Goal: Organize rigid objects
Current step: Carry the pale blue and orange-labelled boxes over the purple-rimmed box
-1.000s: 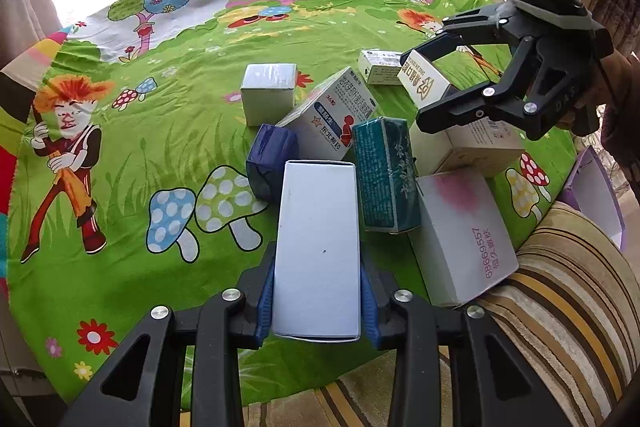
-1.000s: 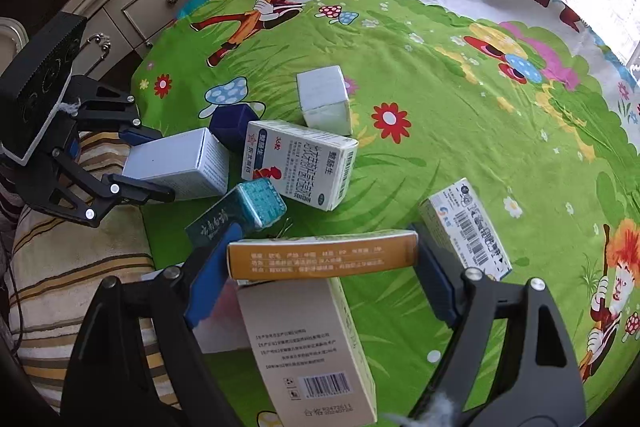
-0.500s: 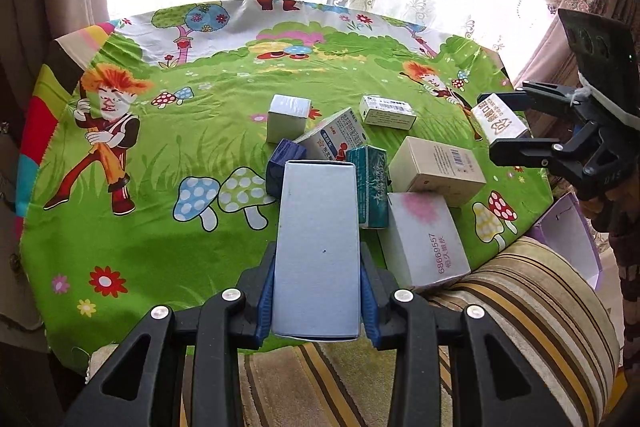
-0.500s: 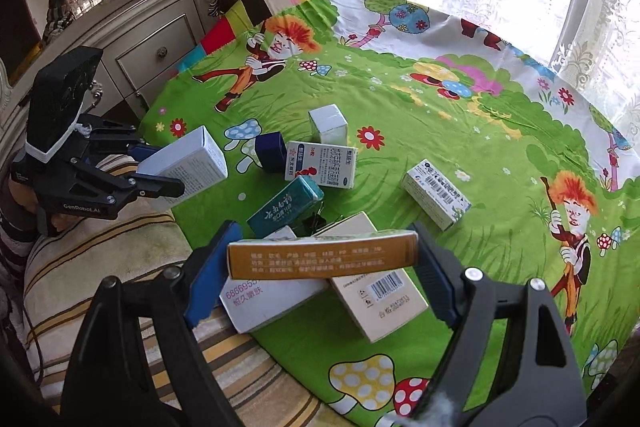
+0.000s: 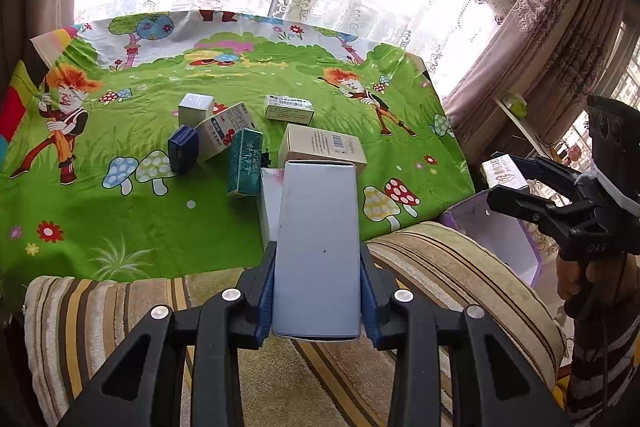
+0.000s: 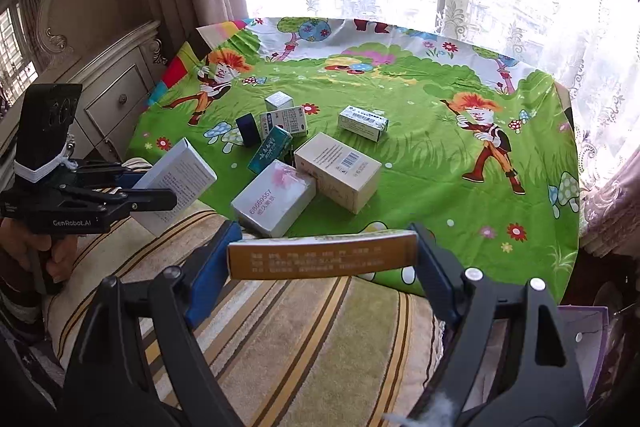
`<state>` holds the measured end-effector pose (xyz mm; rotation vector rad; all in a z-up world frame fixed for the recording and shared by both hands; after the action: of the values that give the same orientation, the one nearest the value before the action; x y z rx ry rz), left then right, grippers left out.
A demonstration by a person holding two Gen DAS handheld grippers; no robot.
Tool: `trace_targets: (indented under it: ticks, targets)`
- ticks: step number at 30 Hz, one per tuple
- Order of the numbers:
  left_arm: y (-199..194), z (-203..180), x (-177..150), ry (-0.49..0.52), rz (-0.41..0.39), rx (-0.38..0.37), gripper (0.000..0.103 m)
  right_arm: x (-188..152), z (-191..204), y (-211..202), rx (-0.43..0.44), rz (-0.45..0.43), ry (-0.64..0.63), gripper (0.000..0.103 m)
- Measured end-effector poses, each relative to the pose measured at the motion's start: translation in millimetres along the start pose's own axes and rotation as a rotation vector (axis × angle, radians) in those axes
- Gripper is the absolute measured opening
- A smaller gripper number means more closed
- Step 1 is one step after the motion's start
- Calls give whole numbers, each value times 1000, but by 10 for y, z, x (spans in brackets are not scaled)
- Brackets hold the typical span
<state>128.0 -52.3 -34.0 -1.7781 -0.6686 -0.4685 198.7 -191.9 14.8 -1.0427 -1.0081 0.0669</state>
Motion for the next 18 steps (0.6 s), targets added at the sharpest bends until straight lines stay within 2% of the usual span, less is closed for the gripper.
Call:
trace_targets:
  ticks: [7,13,18]
  targets:
    - [-25,-598,-93,71,10,-95,37,-389,-330,-537,-101,-55,84,86]
    - [28,-1052,-118,110,36,-202,37,-718,-676,-777,-162,-77,173,86]
    - [169,-1454,-179,128,81,-298,37,-886,-1014,-952,-261,-93,243,86]
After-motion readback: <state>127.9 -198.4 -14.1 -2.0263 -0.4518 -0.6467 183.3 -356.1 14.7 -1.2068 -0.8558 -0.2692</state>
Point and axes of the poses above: each gripper's, at about its wrist camera, not at the fingertips, and y roughly the way its jaws point, z to its left, x to its top, the point moved 9 cm from there along y, roughly the way its jaws point, and after that the axes turned 4 degrees about y, right-handed, at the moved point
